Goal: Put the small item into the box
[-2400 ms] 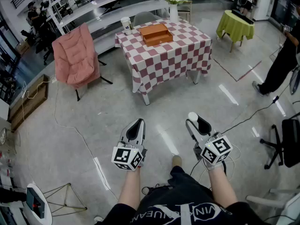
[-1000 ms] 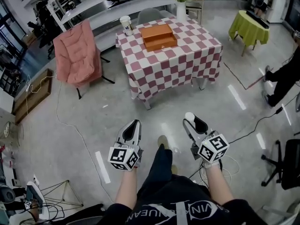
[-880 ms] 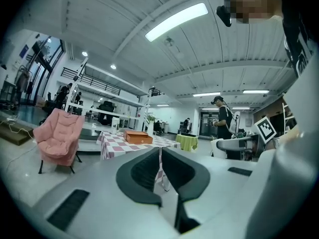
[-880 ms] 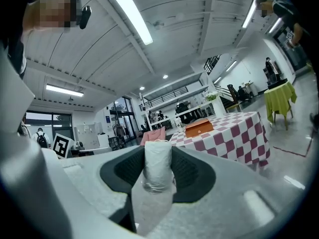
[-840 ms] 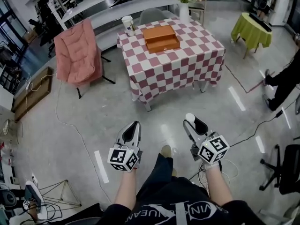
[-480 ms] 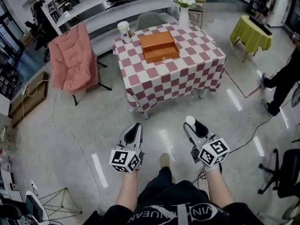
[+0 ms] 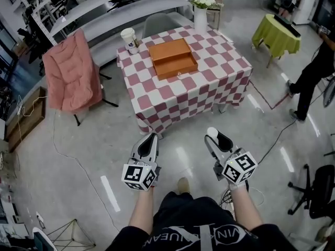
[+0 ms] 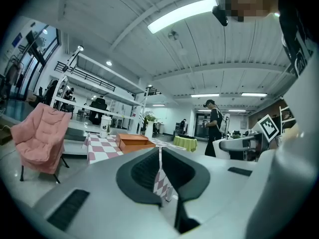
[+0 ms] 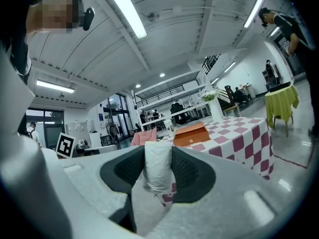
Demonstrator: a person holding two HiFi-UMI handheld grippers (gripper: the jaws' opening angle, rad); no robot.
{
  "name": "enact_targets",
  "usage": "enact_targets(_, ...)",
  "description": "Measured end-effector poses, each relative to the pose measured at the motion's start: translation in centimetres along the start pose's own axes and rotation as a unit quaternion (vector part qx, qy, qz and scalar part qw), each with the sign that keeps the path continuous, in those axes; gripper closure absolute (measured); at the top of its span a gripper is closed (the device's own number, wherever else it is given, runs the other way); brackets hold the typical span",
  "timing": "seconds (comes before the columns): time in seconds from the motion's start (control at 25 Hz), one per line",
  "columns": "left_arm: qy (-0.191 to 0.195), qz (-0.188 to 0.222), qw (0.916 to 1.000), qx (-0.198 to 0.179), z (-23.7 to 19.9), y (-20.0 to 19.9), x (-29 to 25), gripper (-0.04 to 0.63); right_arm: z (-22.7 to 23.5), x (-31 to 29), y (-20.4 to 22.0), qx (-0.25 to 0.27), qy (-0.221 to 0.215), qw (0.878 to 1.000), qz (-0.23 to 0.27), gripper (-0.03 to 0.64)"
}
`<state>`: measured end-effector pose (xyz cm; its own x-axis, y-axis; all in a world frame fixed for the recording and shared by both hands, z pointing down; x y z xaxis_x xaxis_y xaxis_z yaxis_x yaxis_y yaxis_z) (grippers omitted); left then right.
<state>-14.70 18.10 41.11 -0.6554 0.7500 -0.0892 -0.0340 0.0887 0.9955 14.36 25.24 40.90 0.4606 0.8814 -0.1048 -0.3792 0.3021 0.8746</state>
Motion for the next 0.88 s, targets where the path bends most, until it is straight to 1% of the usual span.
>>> enact_targets(0.32,-0.002,-0.001,1.0,0.007,-3.7,0.2,-2.7,0.575,1.0,-3.9,-0.8,-0.007,0.013,1.0,-0.001,0.462)
enact_targets(0.48,-0.006,-0.003,0.9999,0.014,-4.7,0.7,-2.8,0.575,1.1,-5.1,-0.9,-0.004,0.01,1.0,-0.008,0.462)
enact_targets(0.68,-0.02,-0.011,0.9993,0.031,-6.0,2.0,-3.2,0.575,1.6,-6.8,-0.7,-0.008,0.005,1.0,-0.02,0.462)
enact_targets(0.88,-0.028,-0.015,0.9991,0.028,-7.5,2.1,-4.1,0.575,2.6,-9.4,-1.1,-0.017,-0.004,1.0,-0.025,0.462)
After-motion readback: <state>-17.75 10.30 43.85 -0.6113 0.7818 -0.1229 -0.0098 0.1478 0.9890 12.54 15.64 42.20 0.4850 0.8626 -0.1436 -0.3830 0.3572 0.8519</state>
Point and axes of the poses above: the fingertips, and each gripper's own axes: x backward along the fingers, z to its right, y out of its underside, the point moved 9 cm from there along x, backward along the fingers, and after that the axes turned 9 degrees about -x, right-handed, at the moved point
